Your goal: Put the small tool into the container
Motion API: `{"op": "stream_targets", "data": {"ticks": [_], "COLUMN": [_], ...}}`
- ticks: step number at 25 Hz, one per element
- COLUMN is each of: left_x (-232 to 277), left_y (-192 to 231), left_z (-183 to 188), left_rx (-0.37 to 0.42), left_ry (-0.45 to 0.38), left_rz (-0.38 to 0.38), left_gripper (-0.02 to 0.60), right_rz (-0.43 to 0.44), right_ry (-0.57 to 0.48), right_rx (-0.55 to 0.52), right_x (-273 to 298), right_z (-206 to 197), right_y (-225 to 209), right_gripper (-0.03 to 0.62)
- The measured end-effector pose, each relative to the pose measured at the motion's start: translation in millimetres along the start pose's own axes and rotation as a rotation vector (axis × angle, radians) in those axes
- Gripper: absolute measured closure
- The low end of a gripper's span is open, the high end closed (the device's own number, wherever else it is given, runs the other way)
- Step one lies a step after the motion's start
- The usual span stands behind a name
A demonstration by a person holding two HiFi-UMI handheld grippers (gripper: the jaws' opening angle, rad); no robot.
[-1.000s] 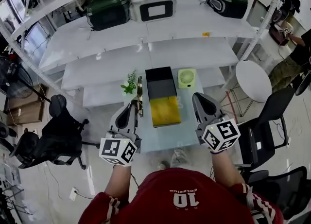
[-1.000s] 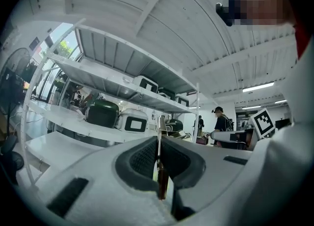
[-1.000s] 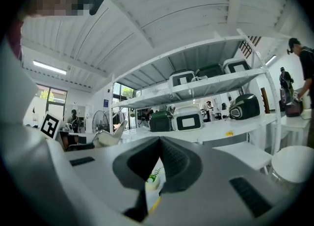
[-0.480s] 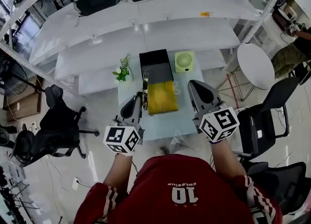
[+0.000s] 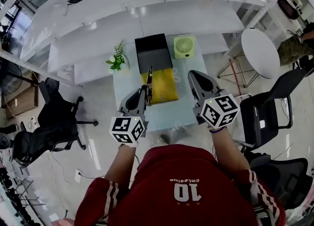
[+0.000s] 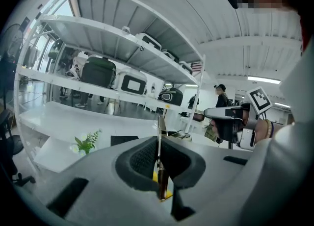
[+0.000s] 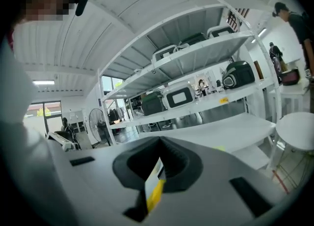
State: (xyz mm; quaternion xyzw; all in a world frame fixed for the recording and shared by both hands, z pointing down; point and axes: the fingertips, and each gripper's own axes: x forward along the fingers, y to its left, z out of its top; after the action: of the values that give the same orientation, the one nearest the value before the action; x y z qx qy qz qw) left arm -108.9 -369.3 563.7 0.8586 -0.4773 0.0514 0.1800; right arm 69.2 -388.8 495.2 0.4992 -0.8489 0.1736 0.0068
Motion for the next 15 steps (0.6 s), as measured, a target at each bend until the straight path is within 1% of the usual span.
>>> {"op": "stream_targets", "data": {"ticks": [8,13,15], "left_x": [32,55,64], "left_y": [14,23,25], "left_z": [-59,-87,-96], "left_rx": [-0.062,-0.095,-0.113], "left_ry": [0.119,0.173,0.188], "left_rz": [0.019,0.036,0.042], "left_gripper": [0.569,0.570,0.570], "right_rz": [0.012,0.017,0.021], "right_ry": [0.069,0.117,0.138], "right_rx": [0.023,-0.067,-0.077], "right_x": [19,33,38], "right_z": [-23,-40,-49], "right_y": [-14,-21,-24], "right_gripper": [0.588,0.588,0.588]}}
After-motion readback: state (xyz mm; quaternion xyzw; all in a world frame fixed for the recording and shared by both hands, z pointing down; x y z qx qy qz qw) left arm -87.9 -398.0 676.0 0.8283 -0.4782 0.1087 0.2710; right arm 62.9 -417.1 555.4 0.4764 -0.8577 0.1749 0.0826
